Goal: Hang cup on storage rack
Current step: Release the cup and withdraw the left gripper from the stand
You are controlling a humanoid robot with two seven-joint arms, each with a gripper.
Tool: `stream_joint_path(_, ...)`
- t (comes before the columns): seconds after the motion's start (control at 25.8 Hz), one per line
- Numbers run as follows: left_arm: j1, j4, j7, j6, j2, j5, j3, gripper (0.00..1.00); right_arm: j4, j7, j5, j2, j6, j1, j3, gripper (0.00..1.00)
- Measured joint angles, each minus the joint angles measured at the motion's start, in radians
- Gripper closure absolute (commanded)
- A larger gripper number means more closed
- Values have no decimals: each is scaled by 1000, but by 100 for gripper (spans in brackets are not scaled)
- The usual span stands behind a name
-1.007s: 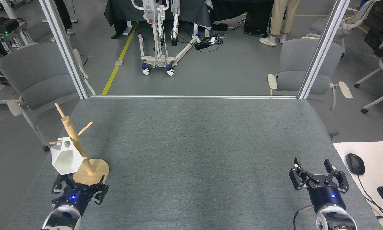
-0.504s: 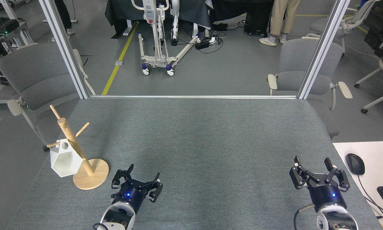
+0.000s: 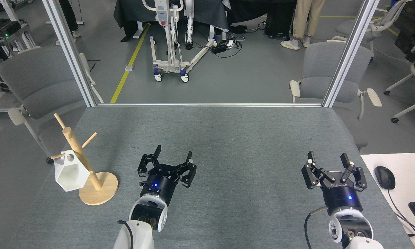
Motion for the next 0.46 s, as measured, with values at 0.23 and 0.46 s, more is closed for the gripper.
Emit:
stream_joint_path(0.23, 83, -115, 5, 7, 3, 1, -4, 2, 3, 4, -2, 30, 5, -1, 8, 0)
stream_joint_path(0.46, 103, -139, 5, 7, 3, 1, -3, 2, 9, 6, -4, 36, 6, 1, 6, 0)
